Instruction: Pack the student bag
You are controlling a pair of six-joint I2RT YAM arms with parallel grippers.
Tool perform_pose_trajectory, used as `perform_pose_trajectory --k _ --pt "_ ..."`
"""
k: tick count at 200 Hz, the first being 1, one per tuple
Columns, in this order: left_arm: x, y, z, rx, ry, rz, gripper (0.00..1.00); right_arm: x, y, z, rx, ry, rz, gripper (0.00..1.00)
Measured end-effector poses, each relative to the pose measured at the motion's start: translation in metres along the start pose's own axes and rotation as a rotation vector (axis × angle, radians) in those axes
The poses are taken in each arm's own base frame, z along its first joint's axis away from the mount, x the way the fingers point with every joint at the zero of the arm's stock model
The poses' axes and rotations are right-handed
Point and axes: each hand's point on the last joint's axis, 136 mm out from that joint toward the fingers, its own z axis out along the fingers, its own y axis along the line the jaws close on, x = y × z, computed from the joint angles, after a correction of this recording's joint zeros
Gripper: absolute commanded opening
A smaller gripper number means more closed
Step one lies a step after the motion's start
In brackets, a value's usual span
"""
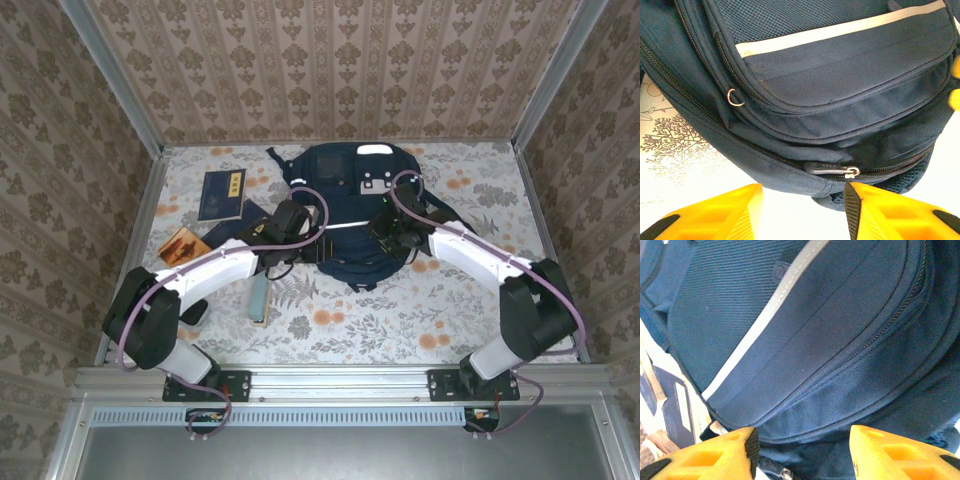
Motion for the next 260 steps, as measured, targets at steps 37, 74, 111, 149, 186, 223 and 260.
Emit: perform_pose_trajectory --k 37,74,111,149,186,223,260 --pt "0.006 0.003 -0.004 0.001 -0.003 0.0 0.49 0.008 0.014 0.022 0.037 0.037 0.111 0.5" --pt "0.012 0.011 -0.003 -0.009 0.005 -0.011 0.5 0.015 0.012 0.032 0.067 0.044 0.205 0.5" --pt "0.017 0.009 -0.002 0.016 0.021 -0.019 0.5 0.011 0.009 0.042 0.091 0.024 0.264 0.39" --pt "0.018 0.003 -0.003 0.056 0.035 -0.019 0.51 0.003 0.011 0.05 0.107 -0.016 0.285 0.29" --pt "0.018 0.001 -0.004 0.079 0.042 -0.026 0.51 -0.001 0.013 0.051 0.109 -0.033 0.284 0.32" --pt "0.017 -0.005 -0.004 0.11 0.045 -0.025 0.52 -0.003 0.014 0.051 0.106 -0.043 0.271 0.11" --pt "0.018 -0.011 -0.005 0.148 0.054 -0.03 0.51 -0.008 0.018 0.05 0.088 -0.055 0.236 0.0"
